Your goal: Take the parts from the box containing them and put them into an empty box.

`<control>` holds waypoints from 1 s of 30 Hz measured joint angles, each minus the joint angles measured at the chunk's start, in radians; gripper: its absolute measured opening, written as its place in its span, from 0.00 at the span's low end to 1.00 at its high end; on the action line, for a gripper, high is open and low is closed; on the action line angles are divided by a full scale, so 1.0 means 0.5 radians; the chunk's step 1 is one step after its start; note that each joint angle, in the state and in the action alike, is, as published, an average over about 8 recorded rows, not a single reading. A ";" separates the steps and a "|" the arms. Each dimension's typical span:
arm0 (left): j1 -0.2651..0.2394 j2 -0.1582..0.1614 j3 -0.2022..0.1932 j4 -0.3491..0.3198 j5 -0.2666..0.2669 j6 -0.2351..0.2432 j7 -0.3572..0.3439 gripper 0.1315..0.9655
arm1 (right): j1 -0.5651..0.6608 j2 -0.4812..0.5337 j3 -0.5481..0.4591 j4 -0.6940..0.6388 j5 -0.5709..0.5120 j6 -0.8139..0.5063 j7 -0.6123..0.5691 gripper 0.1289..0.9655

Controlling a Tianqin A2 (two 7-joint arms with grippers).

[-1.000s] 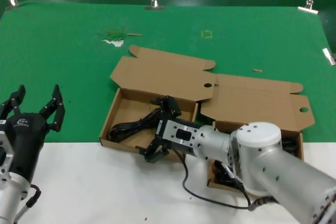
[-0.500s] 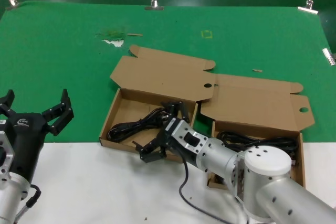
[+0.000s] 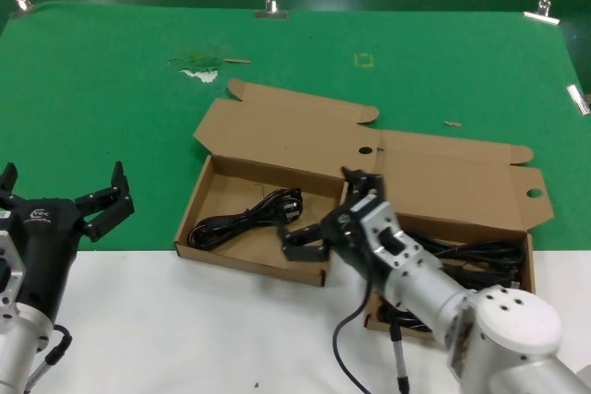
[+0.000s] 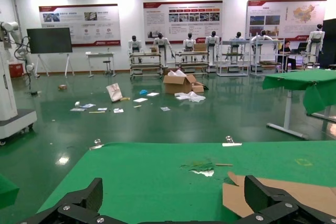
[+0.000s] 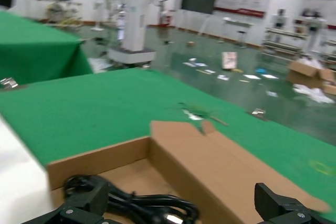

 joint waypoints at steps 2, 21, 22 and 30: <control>0.000 0.000 0.000 0.000 0.000 0.000 0.000 0.96 | -0.058 0.016 0.061 0.082 -0.034 0.029 0.062 1.00; 0.000 0.000 0.000 0.000 0.000 0.000 0.000 1.00 | -0.604 0.168 0.634 0.855 -0.351 0.300 0.640 1.00; 0.000 0.000 0.000 0.000 0.000 0.000 0.000 1.00 | -0.633 0.176 0.664 0.896 -0.368 0.314 0.671 1.00; 0.000 0.000 0.000 0.000 0.000 0.000 0.000 1.00 | -0.787 0.219 0.826 1.114 -0.457 0.391 0.835 1.00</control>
